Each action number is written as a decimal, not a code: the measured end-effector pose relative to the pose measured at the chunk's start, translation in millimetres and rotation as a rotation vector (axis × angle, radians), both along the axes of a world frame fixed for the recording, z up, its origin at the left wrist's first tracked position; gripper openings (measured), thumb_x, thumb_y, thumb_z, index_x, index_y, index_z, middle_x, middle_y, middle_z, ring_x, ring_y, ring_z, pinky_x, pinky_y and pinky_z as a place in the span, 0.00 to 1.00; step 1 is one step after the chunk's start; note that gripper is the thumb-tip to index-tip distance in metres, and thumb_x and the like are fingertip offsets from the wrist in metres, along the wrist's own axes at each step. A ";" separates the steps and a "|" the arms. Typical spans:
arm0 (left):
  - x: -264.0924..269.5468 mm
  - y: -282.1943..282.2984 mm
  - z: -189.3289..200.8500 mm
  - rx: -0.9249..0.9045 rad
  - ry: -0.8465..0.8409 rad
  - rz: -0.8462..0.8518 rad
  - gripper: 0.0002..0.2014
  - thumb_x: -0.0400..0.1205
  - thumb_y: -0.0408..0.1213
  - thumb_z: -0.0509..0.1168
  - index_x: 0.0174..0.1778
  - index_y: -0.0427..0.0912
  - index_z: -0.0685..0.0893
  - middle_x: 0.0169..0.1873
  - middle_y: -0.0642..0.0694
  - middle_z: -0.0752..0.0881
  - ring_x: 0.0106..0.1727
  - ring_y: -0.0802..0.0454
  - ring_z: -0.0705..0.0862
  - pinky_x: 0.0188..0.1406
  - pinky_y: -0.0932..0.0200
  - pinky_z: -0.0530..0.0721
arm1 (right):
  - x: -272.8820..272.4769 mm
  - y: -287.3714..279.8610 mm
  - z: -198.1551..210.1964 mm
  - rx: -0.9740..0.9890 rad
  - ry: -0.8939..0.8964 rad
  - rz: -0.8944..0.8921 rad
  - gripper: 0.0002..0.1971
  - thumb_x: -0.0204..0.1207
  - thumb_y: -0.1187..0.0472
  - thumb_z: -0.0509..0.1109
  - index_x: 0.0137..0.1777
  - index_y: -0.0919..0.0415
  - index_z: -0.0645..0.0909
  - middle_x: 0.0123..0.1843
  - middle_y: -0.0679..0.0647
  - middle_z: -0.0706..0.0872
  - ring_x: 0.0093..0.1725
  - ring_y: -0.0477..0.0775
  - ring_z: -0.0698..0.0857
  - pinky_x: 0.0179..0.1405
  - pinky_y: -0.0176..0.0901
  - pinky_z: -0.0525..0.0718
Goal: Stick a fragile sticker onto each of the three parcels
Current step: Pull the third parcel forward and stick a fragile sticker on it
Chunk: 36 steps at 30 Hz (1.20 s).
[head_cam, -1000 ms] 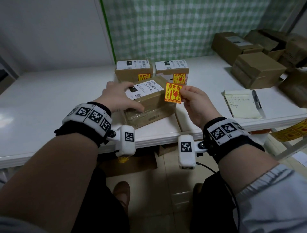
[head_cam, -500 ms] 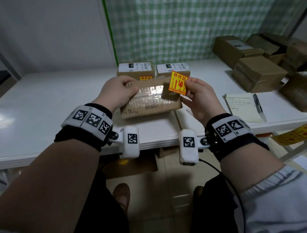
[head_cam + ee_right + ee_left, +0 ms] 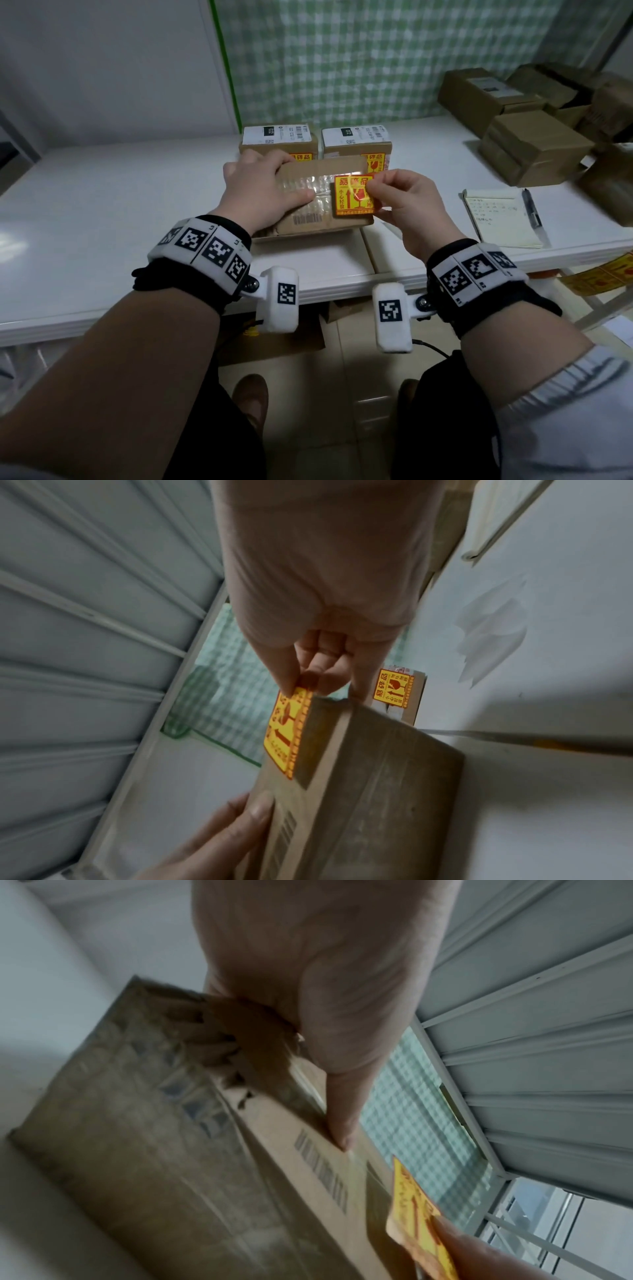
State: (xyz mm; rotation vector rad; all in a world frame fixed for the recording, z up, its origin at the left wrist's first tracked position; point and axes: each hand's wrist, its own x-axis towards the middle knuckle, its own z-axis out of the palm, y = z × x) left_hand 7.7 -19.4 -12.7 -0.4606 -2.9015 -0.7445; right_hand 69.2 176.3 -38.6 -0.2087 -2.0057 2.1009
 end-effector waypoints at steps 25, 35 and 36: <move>1.0 -0.3 -0.6 -0.017 0.002 -0.008 0.30 0.71 0.61 0.68 0.68 0.56 0.73 0.64 0.40 0.72 0.68 0.40 0.67 0.67 0.52 0.60 | -15.5 -12.5 -4.2 0.404 0.092 -0.237 0.12 0.72 0.64 0.72 0.32 0.47 0.78 0.28 0.44 0.80 0.30 0.43 0.79 0.39 0.41 0.81; 4.0 -0.1 0.9 -0.011 0.002 -0.010 0.30 0.72 0.60 0.68 0.69 0.55 0.73 0.63 0.40 0.72 0.67 0.39 0.66 0.67 0.52 0.61 | -15.1 -16.8 -8.8 0.572 0.136 -0.316 0.12 0.69 0.57 0.76 0.48 0.50 0.77 0.30 0.44 0.79 0.28 0.36 0.77 0.31 0.25 0.75; 4.0 -0.2 0.9 -0.008 0.001 -0.009 0.30 0.72 0.60 0.68 0.69 0.55 0.73 0.63 0.40 0.72 0.67 0.39 0.66 0.66 0.52 0.61 | -14.6 -16.2 -8.5 0.580 0.127 -0.332 0.13 0.70 0.55 0.76 0.52 0.50 0.76 0.31 0.45 0.78 0.30 0.38 0.77 0.33 0.29 0.76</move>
